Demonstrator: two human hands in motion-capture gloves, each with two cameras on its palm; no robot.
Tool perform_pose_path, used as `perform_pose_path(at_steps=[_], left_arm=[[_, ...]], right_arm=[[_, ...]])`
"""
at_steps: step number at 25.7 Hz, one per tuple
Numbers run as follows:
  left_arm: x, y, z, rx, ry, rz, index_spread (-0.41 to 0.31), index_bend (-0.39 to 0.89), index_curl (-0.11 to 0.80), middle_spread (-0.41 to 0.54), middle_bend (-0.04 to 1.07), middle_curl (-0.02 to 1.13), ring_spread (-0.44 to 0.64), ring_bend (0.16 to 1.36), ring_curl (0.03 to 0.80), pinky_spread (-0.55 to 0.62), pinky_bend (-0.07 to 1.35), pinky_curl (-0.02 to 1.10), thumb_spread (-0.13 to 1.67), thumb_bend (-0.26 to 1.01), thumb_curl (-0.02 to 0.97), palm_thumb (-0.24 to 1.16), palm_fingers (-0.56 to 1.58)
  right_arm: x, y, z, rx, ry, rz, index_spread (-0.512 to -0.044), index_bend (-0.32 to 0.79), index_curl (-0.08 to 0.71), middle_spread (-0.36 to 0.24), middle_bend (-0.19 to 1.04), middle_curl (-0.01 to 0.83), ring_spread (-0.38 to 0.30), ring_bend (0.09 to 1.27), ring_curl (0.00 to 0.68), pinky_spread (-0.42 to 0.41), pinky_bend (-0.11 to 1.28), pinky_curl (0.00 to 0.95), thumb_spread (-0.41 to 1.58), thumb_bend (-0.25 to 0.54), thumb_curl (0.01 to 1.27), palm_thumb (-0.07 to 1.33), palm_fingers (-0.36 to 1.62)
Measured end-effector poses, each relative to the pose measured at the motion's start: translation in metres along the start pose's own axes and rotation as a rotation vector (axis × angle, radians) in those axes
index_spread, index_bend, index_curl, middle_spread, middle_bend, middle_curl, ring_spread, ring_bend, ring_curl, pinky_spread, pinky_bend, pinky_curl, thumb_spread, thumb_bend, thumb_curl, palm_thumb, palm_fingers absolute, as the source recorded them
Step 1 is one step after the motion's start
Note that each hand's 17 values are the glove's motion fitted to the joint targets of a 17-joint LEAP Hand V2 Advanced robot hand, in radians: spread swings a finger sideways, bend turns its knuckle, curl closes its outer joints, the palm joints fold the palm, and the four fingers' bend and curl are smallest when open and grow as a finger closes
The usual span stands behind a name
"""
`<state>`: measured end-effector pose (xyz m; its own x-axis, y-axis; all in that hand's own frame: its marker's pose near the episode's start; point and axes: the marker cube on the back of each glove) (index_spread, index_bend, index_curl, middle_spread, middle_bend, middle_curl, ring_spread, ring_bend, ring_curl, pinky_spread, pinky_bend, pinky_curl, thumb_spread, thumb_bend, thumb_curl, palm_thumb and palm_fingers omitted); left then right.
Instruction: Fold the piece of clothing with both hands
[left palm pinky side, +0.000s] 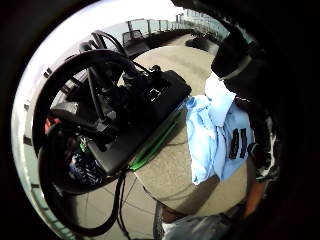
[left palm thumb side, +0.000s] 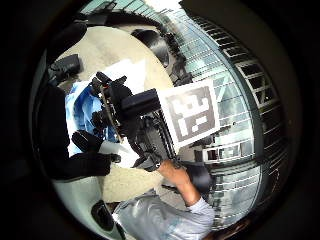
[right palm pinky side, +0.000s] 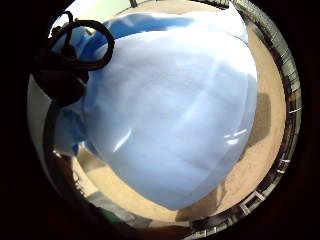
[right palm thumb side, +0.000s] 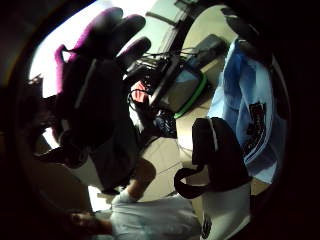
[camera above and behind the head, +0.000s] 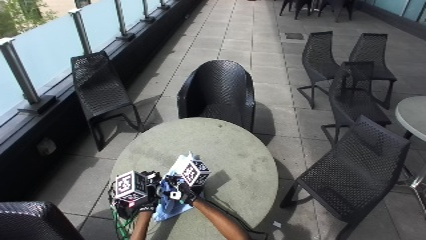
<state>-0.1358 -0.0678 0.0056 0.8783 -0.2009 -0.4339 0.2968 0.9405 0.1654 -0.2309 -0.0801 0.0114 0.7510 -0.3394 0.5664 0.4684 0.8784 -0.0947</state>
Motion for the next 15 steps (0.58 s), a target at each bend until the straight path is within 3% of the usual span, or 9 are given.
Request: perform_pose_path(at_steps=[4, 7, 11, 15], left_arm=[[0.011, 0.000, 0.011, -0.025, -0.066, 0.017, -0.088, 0.12, 0.315, -0.031, 0.18, 0.37, 0.04, 0.56, 0.348, 0.14, 0.37, 0.43, 1.59, 0.20, 0.302, 0.57, 0.58], [0.024, 0.003, 0.018, -0.040, -0.143, 0.038, -0.087, 0.13, 0.313, -0.030, 0.18, 0.37, 0.04, 0.56, 0.349, 0.14, 0.37, 0.43, 1.59, 0.21, 0.307, 0.57, 0.58], [0.048, 0.009, 0.029, -0.064, -0.234, 0.078, -0.088, 0.13, 0.310, -0.034, 0.18, 0.37, 0.04, 0.56, 0.348, 0.14, 0.36, 0.43, 1.59, 0.22, 0.313, 0.57, 0.58], [0.060, 0.012, 0.033, -0.065, -0.284, 0.100, -0.093, 0.13, 0.308, -0.042, 0.17, 0.37, 0.04, 0.56, 0.347, 0.13, 0.37, 0.43, 1.58, 0.22, 0.318, 0.56, 0.58]], right_arm=[[0.079, -0.009, -0.033, 0.003, 0.143, -0.043, -0.339, 0.07, 0.138, -0.215, 0.15, 0.400, -0.158, 0.65, 0.450, -0.125, 0.79, 0.456, 0.89, -0.037, 0.50, 0.83, 0.56], [0.122, 0.008, -0.078, 0.011, 0.424, 0.113, -0.347, 0.13, 0.153, -0.220, 0.22, 0.406, -0.136, 0.55, 0.410, -0.046, 0.71, 0.425, 0.98, -0.020, 0.49, 0.81, 0.50], [0.145, 0.046, -0.138, 0.183, 0.758, 0.368, -0.352, 0.19, 0.197, -0.191, 0.28, 0.415, -0.107, 0.40, 0.353, 0.056, 0.58, 0.378, 1.09, -0.016, 0.47, 0.79, 0.43], [0.151, 0.063, -0.154, 0.313, 0.765, 0.429, -0.358, 0.20, 0.228, -0.169, 0.27, 0.410, -0.075, 0.34, 0.322, 0.126, 0.50, 0.343, 1.15, -0.015, 0.46, 0.78, 0.40]])
